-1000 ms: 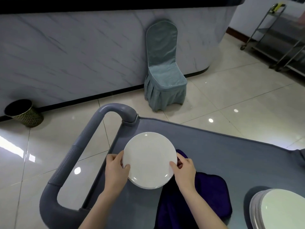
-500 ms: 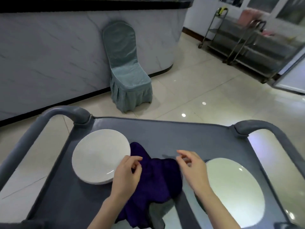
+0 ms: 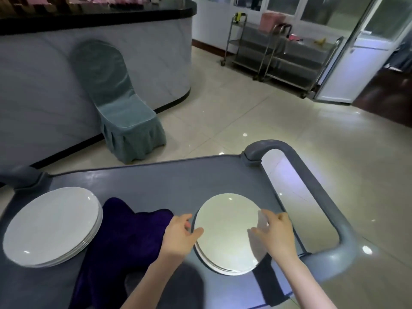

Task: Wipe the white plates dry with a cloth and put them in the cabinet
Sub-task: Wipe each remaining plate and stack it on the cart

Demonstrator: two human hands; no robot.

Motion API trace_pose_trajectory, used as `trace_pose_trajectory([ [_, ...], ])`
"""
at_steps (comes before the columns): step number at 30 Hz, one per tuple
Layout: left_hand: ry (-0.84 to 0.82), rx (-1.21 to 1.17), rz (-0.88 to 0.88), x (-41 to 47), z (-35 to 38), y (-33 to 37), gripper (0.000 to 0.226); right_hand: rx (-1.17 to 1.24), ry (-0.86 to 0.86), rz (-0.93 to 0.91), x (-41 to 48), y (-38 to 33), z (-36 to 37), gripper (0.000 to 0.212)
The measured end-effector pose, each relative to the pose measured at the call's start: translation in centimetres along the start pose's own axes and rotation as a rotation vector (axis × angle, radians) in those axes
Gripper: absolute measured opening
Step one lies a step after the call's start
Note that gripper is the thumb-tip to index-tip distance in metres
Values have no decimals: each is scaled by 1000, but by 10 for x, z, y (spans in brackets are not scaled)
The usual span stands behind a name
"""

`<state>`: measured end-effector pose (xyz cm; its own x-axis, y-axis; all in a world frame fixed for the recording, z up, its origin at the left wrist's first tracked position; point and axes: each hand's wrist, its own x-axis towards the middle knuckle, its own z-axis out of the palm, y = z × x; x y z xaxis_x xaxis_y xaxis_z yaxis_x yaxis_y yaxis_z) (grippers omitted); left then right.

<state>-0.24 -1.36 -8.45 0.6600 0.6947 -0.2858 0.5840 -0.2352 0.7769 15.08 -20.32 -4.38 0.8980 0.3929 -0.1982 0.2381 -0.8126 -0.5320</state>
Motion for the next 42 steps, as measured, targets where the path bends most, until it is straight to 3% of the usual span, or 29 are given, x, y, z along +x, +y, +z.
trace_pose_trajectory([
  [5, 23, 2, -50, -6, 17, 8, 38, 93, -99, 43, 4, 16, -2, 66],
  [12, 52, -152, -171, -8, 17, 12, 41, 172, -82, 43, 14, 27, 4, 60],
  [18, 67, -339, -205, -14, 14, 4, 41, 203, -44, 15, 15, 23, 5, 20],
  [21, 95, -429, -223, -12, 5, 0, 42, 349, -30, 6, 13, 10, 8, 19],
  [26, 130, -525, -249, -13, -30, -10, 45, 666, -88, 9, 10, -25, 28, 39],
  [29, 142, -597, -259, -20, -54, -24, 44, 838, -154, -28, 2, -59, 48, 37],
  [35, 178, -776, -263, -40, -107, -71, 26, 878, -167, 40, -3, -111, 93, 20],
  [38, 242, -607, -253, -51, -125, -106, 23, 857, -203, 38, -8, -130, 110, 21],
  [42, 559, -156, -336, -71, -138, -155, 24, 799, -235, 11, -9, -146, 126, 22],
])
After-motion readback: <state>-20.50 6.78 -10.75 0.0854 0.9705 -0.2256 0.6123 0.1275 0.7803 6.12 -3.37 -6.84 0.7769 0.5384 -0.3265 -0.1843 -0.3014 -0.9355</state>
